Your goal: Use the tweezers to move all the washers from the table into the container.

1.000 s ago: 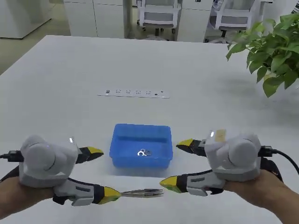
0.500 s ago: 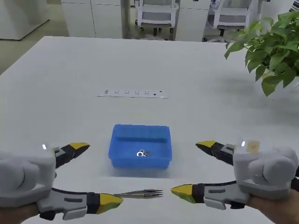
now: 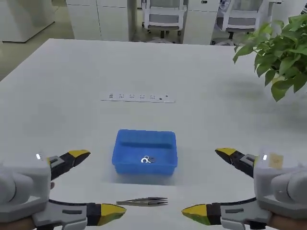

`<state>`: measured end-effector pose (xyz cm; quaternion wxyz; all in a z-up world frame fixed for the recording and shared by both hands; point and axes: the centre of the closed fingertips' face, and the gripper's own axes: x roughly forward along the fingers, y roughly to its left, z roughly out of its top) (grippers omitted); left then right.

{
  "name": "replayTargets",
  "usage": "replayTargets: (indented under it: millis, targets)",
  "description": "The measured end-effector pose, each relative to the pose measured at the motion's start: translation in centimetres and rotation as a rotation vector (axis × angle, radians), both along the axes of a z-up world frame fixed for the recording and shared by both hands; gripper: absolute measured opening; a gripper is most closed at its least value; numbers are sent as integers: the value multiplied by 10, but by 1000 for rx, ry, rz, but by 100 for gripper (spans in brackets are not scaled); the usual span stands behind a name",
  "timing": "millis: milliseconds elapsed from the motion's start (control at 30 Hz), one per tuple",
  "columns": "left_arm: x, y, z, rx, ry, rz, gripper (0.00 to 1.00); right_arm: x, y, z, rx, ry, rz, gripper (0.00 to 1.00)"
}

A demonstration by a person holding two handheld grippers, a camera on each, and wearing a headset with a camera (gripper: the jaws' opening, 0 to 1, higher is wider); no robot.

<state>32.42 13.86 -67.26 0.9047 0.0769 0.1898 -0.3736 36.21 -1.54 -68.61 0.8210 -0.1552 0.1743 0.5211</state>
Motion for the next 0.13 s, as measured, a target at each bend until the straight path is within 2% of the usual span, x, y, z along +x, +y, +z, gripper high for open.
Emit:
replayTargets:
  millis: [133]
  targets:
    - [0, 0, -1, 9, 2, -8, 99, -3, -1, -2, -6, -1, 8, 100]
